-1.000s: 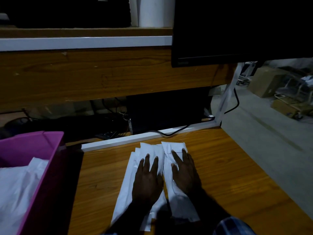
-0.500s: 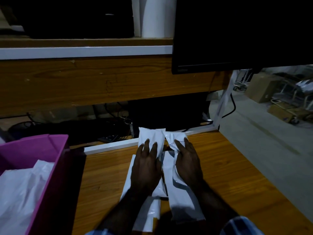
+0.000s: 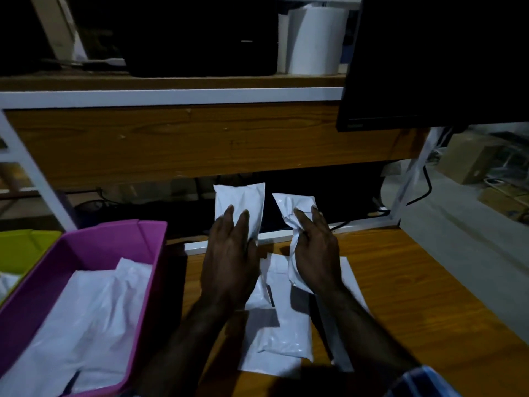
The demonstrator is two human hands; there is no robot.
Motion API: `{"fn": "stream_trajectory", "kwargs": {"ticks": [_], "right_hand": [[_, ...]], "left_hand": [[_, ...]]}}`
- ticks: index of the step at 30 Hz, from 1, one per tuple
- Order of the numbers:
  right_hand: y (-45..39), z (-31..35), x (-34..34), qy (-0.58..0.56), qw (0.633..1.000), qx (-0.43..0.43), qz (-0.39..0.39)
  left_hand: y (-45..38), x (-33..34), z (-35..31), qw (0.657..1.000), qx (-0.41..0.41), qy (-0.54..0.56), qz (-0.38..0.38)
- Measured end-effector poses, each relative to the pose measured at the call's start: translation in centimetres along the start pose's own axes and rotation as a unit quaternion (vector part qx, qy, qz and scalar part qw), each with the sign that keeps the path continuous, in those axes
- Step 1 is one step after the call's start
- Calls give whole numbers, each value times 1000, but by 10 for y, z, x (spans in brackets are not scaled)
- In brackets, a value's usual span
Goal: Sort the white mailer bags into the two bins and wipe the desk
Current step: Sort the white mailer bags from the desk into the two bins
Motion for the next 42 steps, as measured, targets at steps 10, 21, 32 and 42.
{"fn": "stream_trajectory", "kwargs": {"ticks": [10,21,32,42], "right_hand": [[7,155,68,-21,999,-35,15],[46,280,176,-24,993,11,116],[66,266,205,117,960,17,254],[61,248,237,200,936,-35,289]], "left_hand": [[40,-117,118,999,-20,-39,-28],[87,-156,239,992,-83,-85,47],[94,-134,251,981,-115,-107,116],[86,-120,268,950,-98,-256,146]]}}
Point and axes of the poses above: each hand's wrist, its own y-axis away from the middle knuckle, its own x-axis out of the palm, z = x × y, the point moved 2 cm from there along -y, towards the middle knuckle, and after that the axes turned 15 degrees about z, right-handed, at the moved point
